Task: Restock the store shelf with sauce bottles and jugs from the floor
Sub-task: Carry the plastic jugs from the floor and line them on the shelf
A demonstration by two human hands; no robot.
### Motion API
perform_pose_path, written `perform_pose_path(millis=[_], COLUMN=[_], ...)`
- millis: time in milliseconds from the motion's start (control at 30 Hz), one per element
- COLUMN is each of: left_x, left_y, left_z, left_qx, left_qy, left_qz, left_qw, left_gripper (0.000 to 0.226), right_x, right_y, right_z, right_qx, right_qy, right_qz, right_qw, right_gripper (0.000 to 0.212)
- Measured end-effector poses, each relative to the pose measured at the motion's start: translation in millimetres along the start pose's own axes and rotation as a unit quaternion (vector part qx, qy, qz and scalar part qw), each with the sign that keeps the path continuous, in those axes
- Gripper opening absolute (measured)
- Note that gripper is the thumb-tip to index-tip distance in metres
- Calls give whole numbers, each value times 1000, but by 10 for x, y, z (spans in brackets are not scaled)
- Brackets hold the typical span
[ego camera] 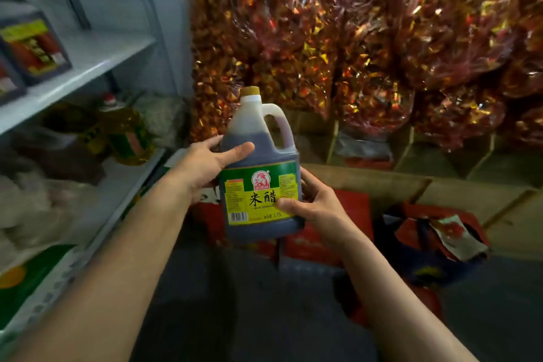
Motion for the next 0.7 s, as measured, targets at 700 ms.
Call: perform_pose_path(millis=[700], left_x=[-3025], left_y=[-3467], left_z=[1453], left_qx=[59], left_qy=[75], left_qz=[280], left_qw=[955], left_gripper=[86], right_x=[-5491], right_y=[2532], right_z=[-50], right_qx=[-75], right_qy=[-108], right_qz=[-248], right_qw=[960], right_gripper=[70])
Point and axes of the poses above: each hand's wrist, its own x-axis away from the middle knuckle, its own y-axis out of the palm, z = x × y, the point moved 2 cm from there along -x, towards the middle knuckle, and after that the axes turned 8 degrees about -y, right-handed, at the moved point
